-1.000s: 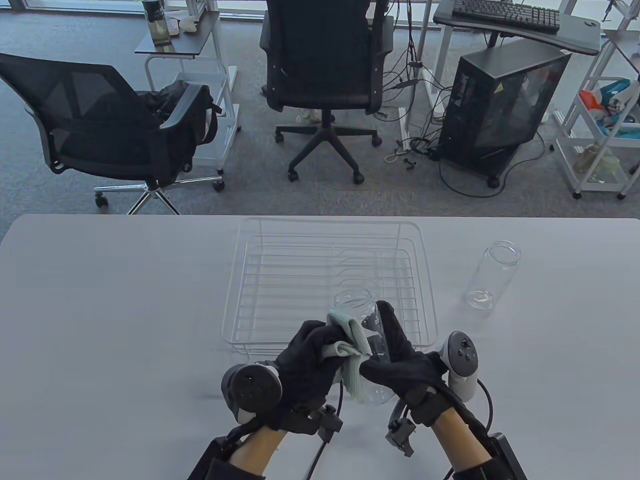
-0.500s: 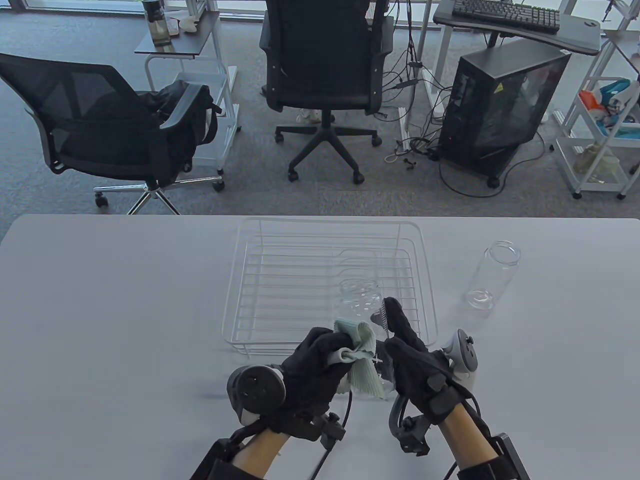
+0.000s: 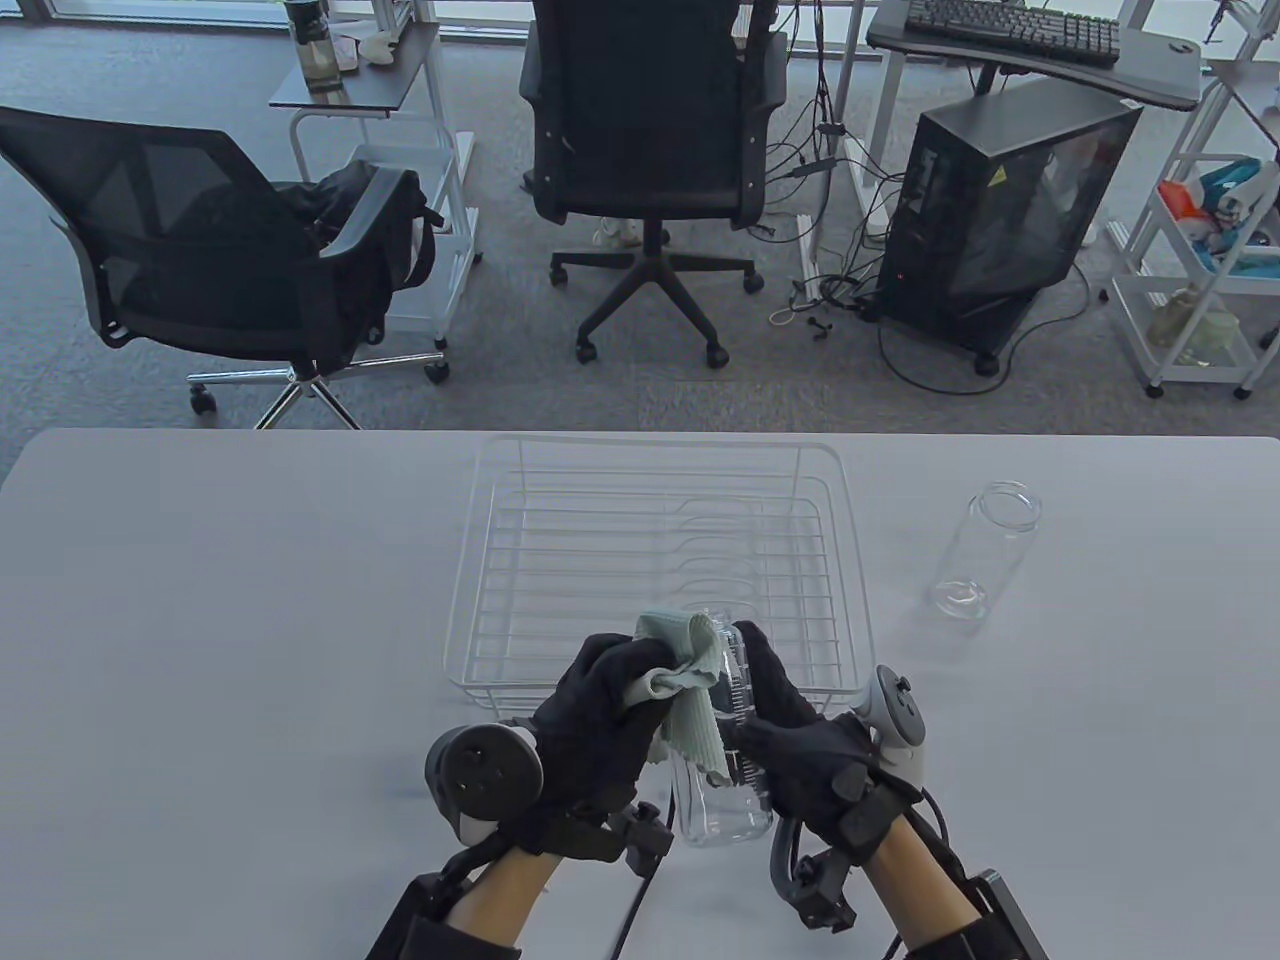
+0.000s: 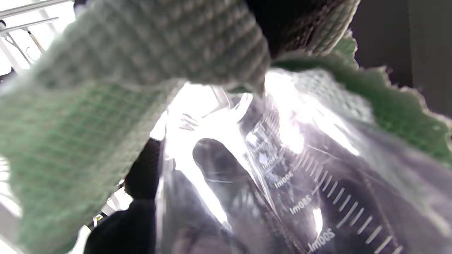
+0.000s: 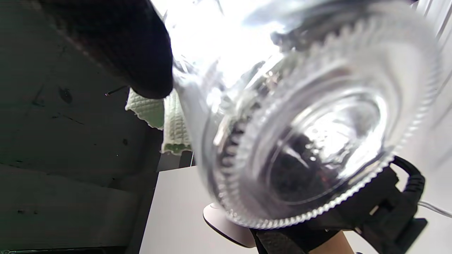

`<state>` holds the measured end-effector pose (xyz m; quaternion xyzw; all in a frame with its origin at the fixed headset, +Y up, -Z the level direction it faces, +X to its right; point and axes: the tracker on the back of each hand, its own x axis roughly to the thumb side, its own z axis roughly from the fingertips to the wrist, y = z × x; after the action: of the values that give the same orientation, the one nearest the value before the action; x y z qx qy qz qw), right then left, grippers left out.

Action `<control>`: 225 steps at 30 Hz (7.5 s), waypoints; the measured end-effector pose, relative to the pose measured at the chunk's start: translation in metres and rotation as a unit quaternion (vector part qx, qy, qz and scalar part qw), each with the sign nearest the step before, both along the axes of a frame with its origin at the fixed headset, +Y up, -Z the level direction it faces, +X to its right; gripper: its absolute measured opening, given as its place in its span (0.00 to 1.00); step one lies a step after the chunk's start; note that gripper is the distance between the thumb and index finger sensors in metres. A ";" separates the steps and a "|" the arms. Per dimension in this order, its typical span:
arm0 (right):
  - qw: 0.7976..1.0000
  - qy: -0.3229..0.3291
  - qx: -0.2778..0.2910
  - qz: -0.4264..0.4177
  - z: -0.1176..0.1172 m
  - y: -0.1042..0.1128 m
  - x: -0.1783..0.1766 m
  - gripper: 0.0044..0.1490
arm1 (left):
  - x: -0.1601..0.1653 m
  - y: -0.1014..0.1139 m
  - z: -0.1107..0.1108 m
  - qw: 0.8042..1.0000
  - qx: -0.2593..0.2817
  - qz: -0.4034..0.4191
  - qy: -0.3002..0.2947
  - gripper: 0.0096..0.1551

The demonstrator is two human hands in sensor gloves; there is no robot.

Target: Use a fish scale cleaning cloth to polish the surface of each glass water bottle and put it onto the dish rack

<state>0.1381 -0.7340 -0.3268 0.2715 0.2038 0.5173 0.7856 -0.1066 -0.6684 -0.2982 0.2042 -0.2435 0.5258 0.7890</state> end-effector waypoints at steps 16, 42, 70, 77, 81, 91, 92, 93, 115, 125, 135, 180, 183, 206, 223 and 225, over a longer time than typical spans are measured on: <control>0.978 -0.204 0.030 0.044 0.000 0.015 0.031 0.63 | 0.042 -0.007 0.023 0.994 0.031 -0.095 -0.048 0.21; 0.996 -0.055 0.068 0.018 0.004 0.018 0.011 0.58 | 0.012 0.004 0.009 1.000 0.014 -0.011 -0.007 0.21; 0.994 -0.056 0.076 0.050 0.009 0.017 0.001 0.58 | 0.003 0.004 0.003 1.000 0.015 -0.024 0.012 0.21; 0.992 -0.079 0.073 0.066 0.008 0.017 -0.002 0.65 | 0.005 -0.001 0.004 0.999 0.012 -0.038 0.014 0.21; 0.985 -0.124 0.083 0.083 0.008 0.018 0.006 0.61 | 0.016 -0.002 0.011 0.997 0.030 -0.071 0.000 0.21; 0.970 -0.227 0.068 0.058 0.009 0.026 0.026 0.59 | 0.045 -0.009 0.028 0.990 0.062 -0.122 -0.031 0.21; 0.969 -0.229 0.064 0.062 0.009 0.025 0.026 0.60 | 0.045 -0.008 0.028 0.990 0.063 -0.122 -0.029 0.22; 0.970 -0.223 0.065 0.066 0.009 0.024 0.025 0.61 | 0.045 -0.007 0.028 0.991 0.062 -0.117 -0.028 0.22; 0.996 0.047 0.045 0.060 0.012 0.016 0.001 0.63 | 0.002 0.013 0.013 0.999 0.036 -0.008 0.028 0.21; 0.994 -0.092 0.042 0.035 0.006 0.007 0.015 0.54 | 0.039 0.000 0.030 0.988 0.088 -0.130 -0.006 0.21; 0.986 -0.161 0.037 0.031 0.004 0.012 0.025 0.66 | 0.047 -0.009 0.030 0.990 0.062 -0.124 -0.038 0.21; 0.960 -0.201 0.125 0.148 -0.010 0.053 0.037 0.63 | -0.082 0.019 0.014 0.972 0.023 -0.225 0.070 0.21; 0.960 -0.190 0.130 0.160 -0.017 0.056 0.036 0.66 | -0.111 0.006 0.006 0.975 -0.003 -0.196 0.108 0.20; 0.847 -0.288 0.250 0.370 -0.080 0.111 -0.004 0.59 | -0.144 -0.006 0.005 0.966 -0.032 -0.210 0.146 0.20; 0.799 -0.253 0.339 0.427 -0.100 0.118 -0.069 0.58 | -0.154 -0.004 0.004 0.970 -0.035 -0.189 0.149 0.20; 0.792 -0.251 0.348 0.434 -0.101 0.118 -0.075 0.58 | -0.154 -0.004 0.004 0.970 -0.036 -0.189 0.149 0.20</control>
<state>0.0631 -0.6161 -0.4281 0.2699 -0.0983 0.8897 0.3549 -0.2605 -0.6724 -0.2940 0.2020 -0.1383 0.3392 0.9083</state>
